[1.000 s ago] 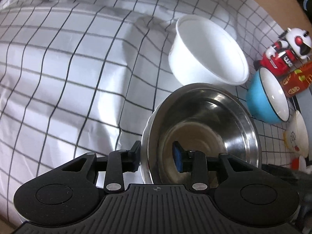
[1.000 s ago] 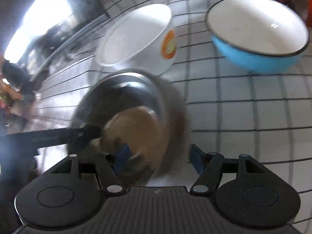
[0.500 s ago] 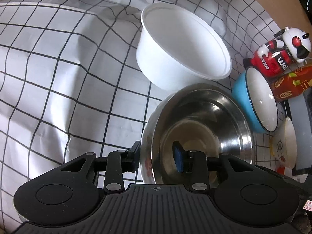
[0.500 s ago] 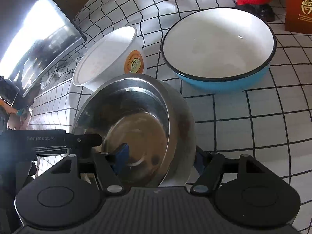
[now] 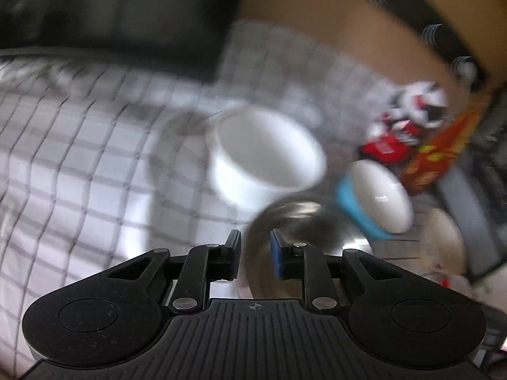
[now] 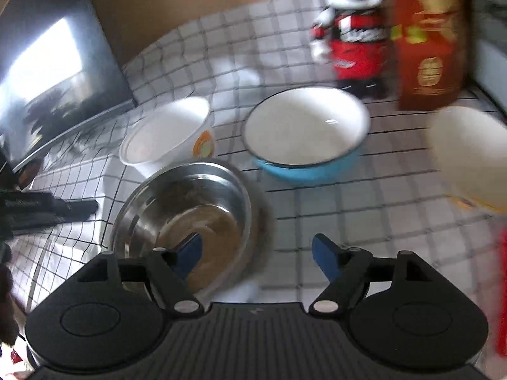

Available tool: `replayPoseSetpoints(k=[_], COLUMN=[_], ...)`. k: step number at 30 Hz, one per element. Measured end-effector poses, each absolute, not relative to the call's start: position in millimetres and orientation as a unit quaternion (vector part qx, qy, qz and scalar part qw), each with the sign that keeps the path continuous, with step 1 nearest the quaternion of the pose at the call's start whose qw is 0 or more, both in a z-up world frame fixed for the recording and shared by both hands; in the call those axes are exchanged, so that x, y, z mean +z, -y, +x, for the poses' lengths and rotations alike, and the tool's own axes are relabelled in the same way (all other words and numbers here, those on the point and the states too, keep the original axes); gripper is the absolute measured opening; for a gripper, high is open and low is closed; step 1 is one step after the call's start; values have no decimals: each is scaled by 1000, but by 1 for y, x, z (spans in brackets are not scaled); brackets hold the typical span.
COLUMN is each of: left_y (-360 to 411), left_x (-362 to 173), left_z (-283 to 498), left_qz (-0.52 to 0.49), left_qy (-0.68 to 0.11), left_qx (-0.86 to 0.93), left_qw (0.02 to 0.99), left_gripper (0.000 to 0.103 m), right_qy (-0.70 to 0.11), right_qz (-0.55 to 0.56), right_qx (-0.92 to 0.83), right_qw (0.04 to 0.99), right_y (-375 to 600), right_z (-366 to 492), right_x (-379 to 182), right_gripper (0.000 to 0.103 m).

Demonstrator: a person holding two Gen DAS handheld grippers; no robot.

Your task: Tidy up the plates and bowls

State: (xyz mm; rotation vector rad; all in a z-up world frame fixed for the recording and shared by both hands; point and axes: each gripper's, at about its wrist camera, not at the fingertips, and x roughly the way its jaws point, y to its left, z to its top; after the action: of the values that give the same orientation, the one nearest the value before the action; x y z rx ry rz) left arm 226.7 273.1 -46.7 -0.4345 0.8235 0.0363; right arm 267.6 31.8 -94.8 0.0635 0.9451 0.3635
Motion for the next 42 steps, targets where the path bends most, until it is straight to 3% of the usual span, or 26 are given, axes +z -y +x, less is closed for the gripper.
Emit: replayPoseSetpoints(k=[8,15,19,20,32,42], left_y=[-141,-15,37,45,91,30], left_x=[-50,-86,-113,-117,-136,-116], left_z=[254,296,326,329,339,325], left_qz=[-198,-177,-207,-207,-231,-273], left_qy=[-453,-509,-539,-539,-570,-542], left_qx=[-249,-263,-224,-212,-219,-218], left_qw=[833,800,785,788,757,764], left_gripper=[23,24,24,24,27,27], right_qy=[-418,-437,-468,-474,-483,-436], right_qz=[-15,66,111,116,127,-24], right_qx=[-3,-58,-23,-9,75,73], right_qw=[908,895,876,873,863,897], right_y=[75,214,271,281,304,268], right_z=[204,227,252,260,298,293], right_x=[-66,-96,-119,-122,-124,-82], right_gripper=[84,83,55,53,52,53])
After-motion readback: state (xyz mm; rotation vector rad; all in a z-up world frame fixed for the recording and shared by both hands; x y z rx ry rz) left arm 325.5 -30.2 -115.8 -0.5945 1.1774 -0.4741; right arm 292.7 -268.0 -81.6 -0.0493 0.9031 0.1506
